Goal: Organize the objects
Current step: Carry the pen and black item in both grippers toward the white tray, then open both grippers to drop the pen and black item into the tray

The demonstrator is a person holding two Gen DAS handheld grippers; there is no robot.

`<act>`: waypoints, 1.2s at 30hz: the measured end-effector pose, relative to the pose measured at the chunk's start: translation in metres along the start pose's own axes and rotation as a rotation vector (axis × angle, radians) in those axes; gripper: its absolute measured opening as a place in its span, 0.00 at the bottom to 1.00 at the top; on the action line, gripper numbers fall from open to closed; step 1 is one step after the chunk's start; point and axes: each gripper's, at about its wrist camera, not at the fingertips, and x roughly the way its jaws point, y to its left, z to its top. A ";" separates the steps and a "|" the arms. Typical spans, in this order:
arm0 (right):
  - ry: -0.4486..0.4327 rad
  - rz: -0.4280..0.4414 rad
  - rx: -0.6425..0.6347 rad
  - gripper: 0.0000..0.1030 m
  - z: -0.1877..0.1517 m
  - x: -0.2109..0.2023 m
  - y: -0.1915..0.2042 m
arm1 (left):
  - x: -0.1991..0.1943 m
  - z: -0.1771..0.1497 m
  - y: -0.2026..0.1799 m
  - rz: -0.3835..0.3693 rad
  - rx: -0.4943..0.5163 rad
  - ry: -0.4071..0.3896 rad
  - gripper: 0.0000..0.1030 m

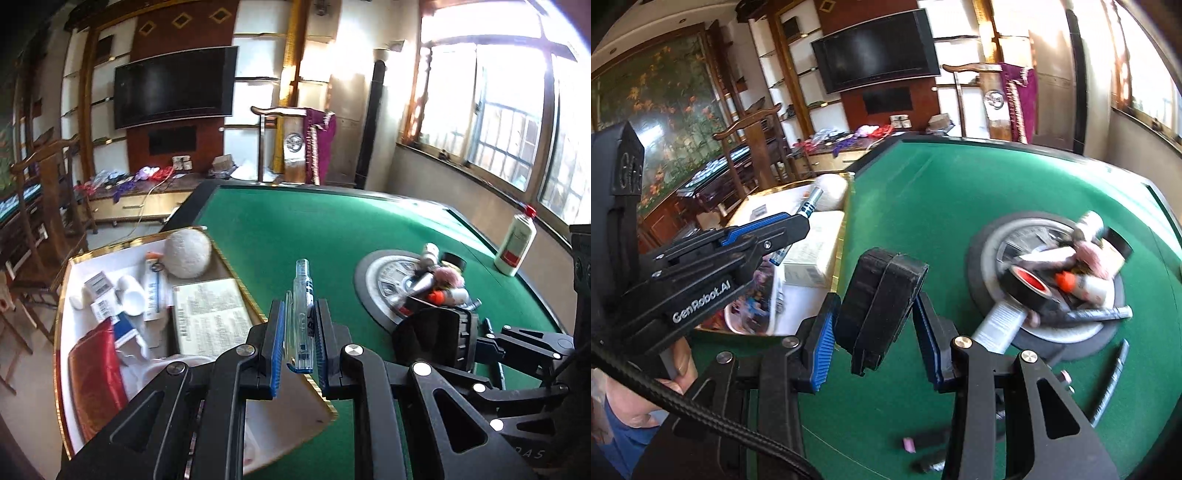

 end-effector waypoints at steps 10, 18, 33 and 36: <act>0.046 0.061 -0.049 0.38 0.049 0.041 0.039 | 0.005 -0.007 0.079 0.100 -0.176 0.052 0.12; 0.119 0.106 -0.048 0.38 0.085 0.099 0.071 | 0.019 -0.021 0.091 0.104 -0.213 0.120 0.12; 0.247 0.078 -0.113 0.38 0.106 0.178 0.103 | 0.021 -0.028 0.115 0.145 -0.270 0.137 0.12; 0.249 0.069 -0.119 0.38 0.109 0.181 0.105 | 0.021 -0.028 0.116 0.146 -0.275 0.139 0.12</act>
